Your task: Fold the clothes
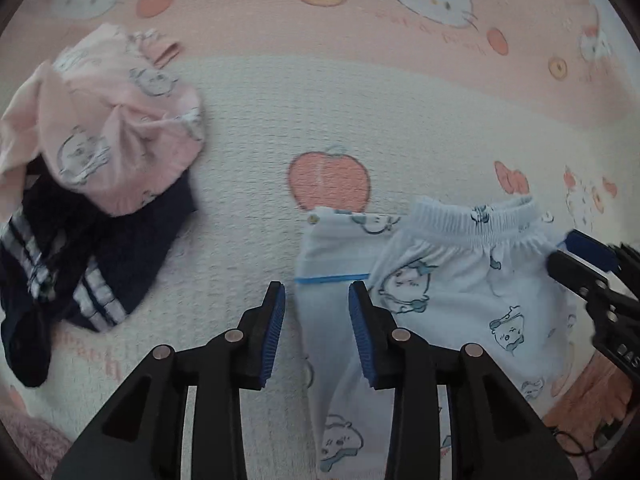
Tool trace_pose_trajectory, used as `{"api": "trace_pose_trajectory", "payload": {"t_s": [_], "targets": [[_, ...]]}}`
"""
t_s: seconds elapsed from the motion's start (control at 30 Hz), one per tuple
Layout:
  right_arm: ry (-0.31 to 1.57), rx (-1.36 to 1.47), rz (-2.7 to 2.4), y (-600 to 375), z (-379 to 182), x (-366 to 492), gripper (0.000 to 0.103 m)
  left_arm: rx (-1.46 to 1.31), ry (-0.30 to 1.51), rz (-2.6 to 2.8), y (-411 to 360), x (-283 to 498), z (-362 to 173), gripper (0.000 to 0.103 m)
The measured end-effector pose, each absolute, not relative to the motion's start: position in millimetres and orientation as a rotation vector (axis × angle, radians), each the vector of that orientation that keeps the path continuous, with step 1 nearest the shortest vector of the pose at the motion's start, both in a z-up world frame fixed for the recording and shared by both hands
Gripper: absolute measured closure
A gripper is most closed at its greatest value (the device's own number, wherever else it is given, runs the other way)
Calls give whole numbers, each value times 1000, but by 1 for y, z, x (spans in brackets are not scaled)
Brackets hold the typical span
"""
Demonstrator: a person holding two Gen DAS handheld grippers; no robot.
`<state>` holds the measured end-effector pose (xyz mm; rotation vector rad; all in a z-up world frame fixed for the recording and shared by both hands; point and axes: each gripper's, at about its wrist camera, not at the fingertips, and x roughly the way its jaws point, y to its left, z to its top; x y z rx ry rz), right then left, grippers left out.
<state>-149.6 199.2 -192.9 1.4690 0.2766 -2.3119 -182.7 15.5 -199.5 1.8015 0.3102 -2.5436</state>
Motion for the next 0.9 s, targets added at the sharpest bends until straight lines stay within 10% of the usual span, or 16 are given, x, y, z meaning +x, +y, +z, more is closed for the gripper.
{"api": "trace_pose_trajectory", "payload": {"t_s": [0.2,0.57,0.9], "targets": [[207,1527,-2259,223,-183,-101,54,1923,535,-2657,20,-162,-179,67],[496,1523,-2439,241,-206,-64,56,1937,-45,-2566,73,-123,-197,67],[191,1561,-2298,273,-200,-54,57,1935,58,-2559,69,-103,-202,67]]}}
